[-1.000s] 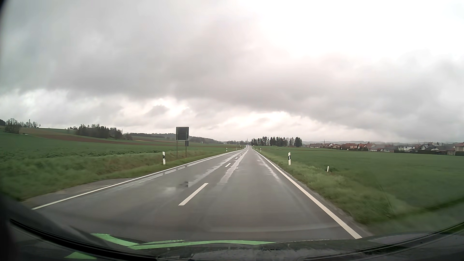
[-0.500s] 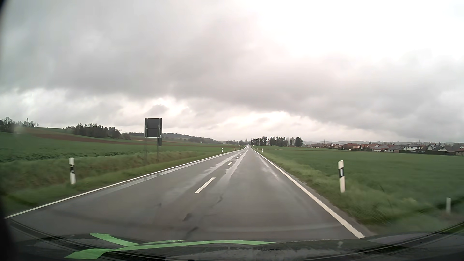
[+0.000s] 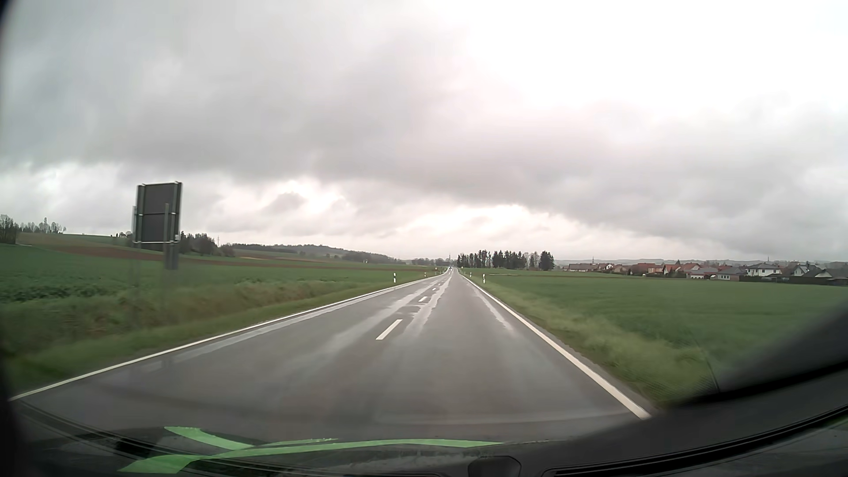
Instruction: Follow the waypoints while adhering to traffic rules and regulations
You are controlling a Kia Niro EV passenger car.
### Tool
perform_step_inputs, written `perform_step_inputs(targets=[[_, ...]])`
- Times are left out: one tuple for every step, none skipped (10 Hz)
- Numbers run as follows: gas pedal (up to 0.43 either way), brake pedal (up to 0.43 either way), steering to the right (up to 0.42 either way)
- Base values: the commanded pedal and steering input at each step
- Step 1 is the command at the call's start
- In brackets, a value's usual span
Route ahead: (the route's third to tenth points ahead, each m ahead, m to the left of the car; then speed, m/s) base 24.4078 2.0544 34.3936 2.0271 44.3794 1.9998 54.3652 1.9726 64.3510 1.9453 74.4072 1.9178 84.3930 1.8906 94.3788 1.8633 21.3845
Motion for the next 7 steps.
perform_step_inputs(targets=[[0.11, 0.0, 0.002], [0.11, 0.0, 0.001], [0.087, 0.0, 0.002], [0.087, 0.0, 0.002], [0.079, 0.0, 0.001], [0.079, 0.0, 0.002], [0.079, 0.0, 0.001]])
